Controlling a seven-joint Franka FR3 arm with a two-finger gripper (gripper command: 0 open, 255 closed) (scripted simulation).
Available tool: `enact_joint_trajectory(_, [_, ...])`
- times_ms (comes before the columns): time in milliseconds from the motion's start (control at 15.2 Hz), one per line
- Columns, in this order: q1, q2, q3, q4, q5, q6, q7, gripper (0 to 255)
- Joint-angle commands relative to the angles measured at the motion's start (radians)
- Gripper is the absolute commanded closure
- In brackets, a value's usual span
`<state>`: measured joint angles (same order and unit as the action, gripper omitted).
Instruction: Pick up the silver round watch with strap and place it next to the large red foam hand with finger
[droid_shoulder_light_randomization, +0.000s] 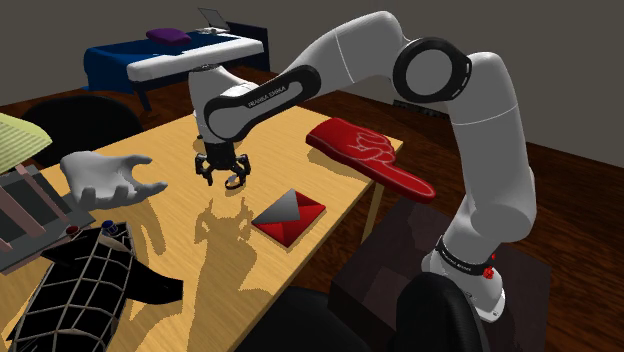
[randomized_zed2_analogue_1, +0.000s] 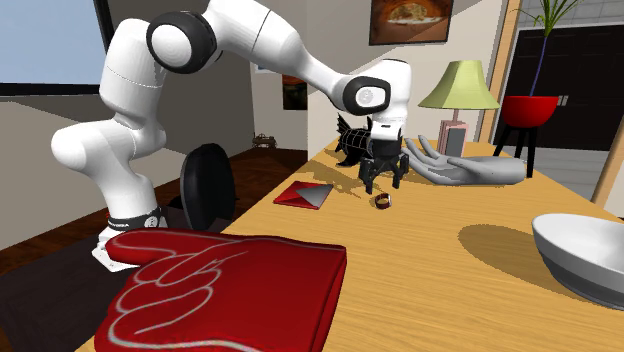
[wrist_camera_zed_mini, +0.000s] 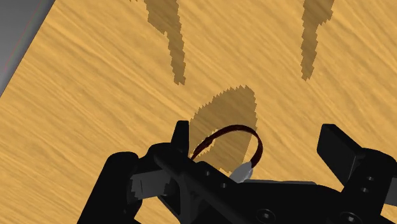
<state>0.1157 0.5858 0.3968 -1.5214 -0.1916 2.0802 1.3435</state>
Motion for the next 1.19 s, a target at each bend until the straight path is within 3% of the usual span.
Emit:
enact_joint_trajectory(0, [0.000,0.000,0.000,0.000,0.000,0.000,0.000,0])
enact_joint_trajectory(66, [0.000,0.000,0.000,0.000,0.000,0.000,0.000,255])
enact_joint_trajectory(660, [0.000,0.000,0.000,0.000,0.000,0.000,0.000,255])
enact_joint_trajectory(1122, [-0.003,-0.034,0.009,0.044,0.014,-0.075,-0.007,255])
